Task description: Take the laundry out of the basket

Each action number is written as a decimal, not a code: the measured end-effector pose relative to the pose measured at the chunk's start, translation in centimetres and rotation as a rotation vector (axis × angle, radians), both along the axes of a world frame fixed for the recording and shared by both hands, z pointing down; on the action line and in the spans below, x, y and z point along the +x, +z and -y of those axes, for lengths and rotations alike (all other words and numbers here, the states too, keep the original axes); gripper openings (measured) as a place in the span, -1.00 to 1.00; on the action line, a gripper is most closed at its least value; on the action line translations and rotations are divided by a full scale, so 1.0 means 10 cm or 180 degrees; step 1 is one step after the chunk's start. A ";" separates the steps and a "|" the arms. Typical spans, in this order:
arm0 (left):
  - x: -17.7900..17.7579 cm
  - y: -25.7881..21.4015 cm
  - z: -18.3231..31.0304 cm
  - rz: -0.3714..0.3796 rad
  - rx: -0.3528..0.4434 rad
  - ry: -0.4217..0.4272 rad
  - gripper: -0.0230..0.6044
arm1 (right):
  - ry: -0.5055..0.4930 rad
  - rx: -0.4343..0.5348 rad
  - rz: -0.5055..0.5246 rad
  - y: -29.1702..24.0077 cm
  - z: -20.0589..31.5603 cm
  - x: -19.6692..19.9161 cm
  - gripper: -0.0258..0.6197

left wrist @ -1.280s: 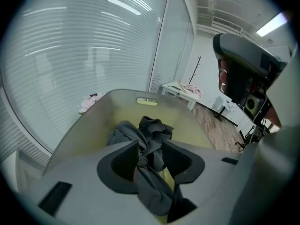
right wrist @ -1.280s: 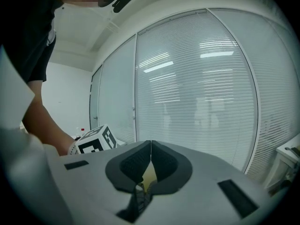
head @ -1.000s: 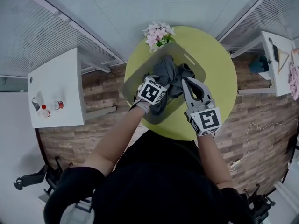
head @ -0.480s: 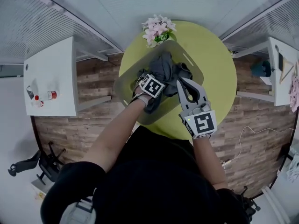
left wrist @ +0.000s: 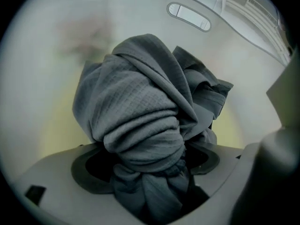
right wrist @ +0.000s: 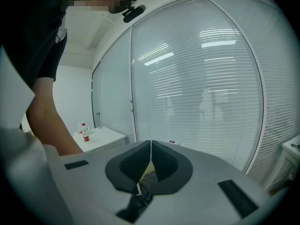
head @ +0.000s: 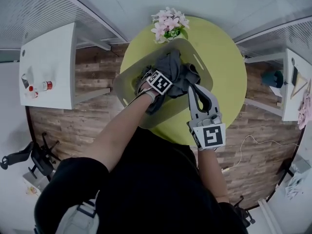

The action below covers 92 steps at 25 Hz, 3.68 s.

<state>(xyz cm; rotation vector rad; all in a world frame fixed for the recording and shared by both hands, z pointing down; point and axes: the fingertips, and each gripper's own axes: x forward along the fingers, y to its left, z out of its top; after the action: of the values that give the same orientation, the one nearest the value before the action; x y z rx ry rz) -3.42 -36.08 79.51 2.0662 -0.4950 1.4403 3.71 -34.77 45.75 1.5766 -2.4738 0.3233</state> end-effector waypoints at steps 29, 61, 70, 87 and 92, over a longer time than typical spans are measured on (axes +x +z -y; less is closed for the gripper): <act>0.07 0.06 0.01 -0.0138 0.0117 0.0454 0.27 | -0.0018 -0.0079 -0.0122 0.08 -0.25 -0.01 -0.84; 0.18 -2.10 -0.22 -0.0155 0.0961 0.0280 0.15 | -0.0640 0.0429 0.0125 -0.53 -0.63 0.18 -0.84; 0.29 -2.77 -0.41 -0.0004 0.1181 0.0385 0.15 | -0.0788 0.0653 0.0116 -0.76 -0.72 0.23 -0.84; 0.47 -3.40 -1.67 -0.0223 0.1241 0.0846 0.15 | -0.0343 0.0959 0.0043 -1.14 -1.62 0.28 -0.84; 0.50 -3.27 -2.25 -0.0233 0.1181 0.1037 0.15 | -0.0156 0.0874 0.0008 -1.03 -2.24 0.31 -0.84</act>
<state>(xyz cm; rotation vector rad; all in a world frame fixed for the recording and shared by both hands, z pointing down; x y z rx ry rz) 1.56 -13.55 46.80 2.5822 -0.4358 1.5358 6.82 -12.34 35.49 1.6074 -2.6455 -0.0242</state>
